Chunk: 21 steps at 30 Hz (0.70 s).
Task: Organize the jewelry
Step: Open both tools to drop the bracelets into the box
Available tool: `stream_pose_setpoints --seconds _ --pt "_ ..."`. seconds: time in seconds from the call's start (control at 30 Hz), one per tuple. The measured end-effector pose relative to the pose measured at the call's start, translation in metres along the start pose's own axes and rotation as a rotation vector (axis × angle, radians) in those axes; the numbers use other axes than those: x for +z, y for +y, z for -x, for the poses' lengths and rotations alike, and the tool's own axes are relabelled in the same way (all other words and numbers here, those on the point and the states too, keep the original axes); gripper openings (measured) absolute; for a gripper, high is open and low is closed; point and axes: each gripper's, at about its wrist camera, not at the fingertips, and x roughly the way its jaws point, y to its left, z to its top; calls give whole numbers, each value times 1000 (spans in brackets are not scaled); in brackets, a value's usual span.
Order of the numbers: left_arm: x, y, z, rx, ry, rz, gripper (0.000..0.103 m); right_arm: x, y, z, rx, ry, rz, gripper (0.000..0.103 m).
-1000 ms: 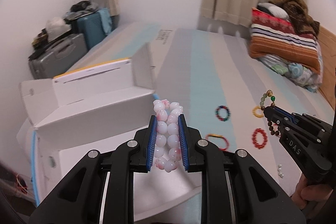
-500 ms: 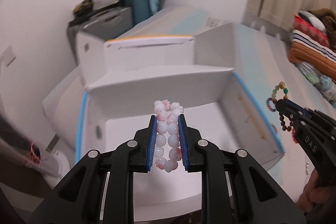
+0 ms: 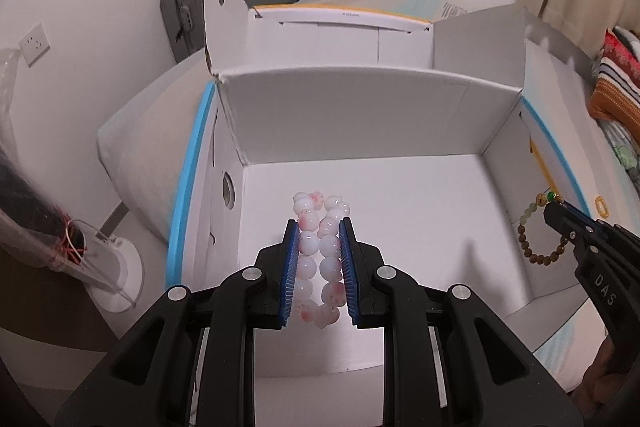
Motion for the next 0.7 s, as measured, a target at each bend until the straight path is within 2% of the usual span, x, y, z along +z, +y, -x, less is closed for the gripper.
stream_pose_setpoints --seconds 0.3,0.37,0.4,0.43,0.47,0.53,0.63,0.7 --pt "0 2 -3 42 2 8 22 -3 2 -6 -9 19 0 11" --pt "1 0 -2 48 0 6 26 -2 3 -6 -15 18 -2 19" --pt "1 -1 -1 49 -2 4 29 -2 2 -4 -20 13 -5 30" --pt "0 -1 0 53 -7 2 36 -2 1 -2 -23 6 -8 40" --pt "0 -1 2 59 -15 0 46 -2 0 1 -29 -5 -8 43" --pt "0 -3 6 72 -32 1 57 -2 -1 5 -32 -16 -9 52" --pt "2 -5 12 78 -45 3 65 0 -5 16 -39 -30 -27 68" --pt "3 -6 17 77 -57 6 73 1 -9 28 -48 -64 -34 75"
